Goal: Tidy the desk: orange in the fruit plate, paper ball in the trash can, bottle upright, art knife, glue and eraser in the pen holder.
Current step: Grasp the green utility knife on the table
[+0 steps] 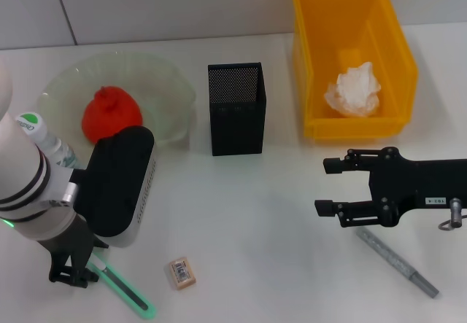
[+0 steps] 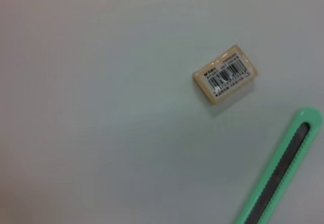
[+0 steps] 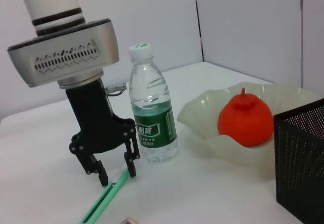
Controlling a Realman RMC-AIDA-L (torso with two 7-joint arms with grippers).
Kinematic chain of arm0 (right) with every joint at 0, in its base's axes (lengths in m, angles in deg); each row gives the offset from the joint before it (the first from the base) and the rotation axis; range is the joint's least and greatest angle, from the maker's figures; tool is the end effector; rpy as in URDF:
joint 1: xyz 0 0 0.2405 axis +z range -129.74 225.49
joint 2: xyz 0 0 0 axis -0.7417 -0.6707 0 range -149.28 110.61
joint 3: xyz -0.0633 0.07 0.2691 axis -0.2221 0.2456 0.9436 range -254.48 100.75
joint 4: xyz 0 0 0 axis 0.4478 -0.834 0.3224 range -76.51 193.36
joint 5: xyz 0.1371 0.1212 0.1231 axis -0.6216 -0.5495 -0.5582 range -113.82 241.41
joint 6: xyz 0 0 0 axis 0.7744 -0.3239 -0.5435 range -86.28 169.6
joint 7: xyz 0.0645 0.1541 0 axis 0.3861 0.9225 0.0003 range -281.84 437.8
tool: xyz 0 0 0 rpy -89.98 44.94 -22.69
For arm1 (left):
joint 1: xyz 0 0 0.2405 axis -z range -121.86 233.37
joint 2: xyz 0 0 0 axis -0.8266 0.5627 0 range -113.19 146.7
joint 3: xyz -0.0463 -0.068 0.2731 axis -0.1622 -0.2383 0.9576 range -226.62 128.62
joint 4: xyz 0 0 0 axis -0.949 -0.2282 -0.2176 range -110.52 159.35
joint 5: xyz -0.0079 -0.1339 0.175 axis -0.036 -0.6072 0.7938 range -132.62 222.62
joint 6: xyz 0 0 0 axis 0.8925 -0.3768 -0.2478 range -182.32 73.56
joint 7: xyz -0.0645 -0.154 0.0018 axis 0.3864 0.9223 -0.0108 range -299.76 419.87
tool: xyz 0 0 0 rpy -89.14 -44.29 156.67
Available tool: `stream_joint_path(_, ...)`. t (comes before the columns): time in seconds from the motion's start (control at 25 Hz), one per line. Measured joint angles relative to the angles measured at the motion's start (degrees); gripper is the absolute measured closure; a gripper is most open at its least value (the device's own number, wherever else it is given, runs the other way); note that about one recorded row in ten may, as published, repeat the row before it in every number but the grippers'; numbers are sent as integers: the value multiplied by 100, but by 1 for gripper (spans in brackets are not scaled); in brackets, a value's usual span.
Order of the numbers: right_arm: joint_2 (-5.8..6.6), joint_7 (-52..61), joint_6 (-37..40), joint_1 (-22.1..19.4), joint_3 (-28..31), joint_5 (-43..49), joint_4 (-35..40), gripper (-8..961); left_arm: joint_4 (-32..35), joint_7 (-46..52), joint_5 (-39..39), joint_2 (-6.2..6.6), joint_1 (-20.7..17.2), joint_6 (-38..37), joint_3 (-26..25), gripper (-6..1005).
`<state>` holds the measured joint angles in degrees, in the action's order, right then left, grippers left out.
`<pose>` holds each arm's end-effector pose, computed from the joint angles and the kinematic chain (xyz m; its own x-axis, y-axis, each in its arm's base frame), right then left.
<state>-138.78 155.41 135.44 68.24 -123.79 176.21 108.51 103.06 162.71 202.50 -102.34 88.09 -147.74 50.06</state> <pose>0.3012 0.3175 -0.0165 0.8632 -0.2652 -0.4297 -0.3699 -0.9114 -0.1805 -0.2277 0.3382 -0.0711 0.6906 -0.2724 -0.6700 -0.2517 -0.9590 0.1304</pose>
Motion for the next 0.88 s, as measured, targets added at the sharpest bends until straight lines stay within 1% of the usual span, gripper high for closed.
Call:
stream_joint_path(0.48, 0, 0, 0, 12, 8, 0, 10, 191, -4, 0, 15, 0, 23, 7, -17, 548)
stream_joint_path(0.88, 0, 1, 0, 12, 16, 0, 20, 191, -27, 6, 18, 0, 55, -5, -34, 608)
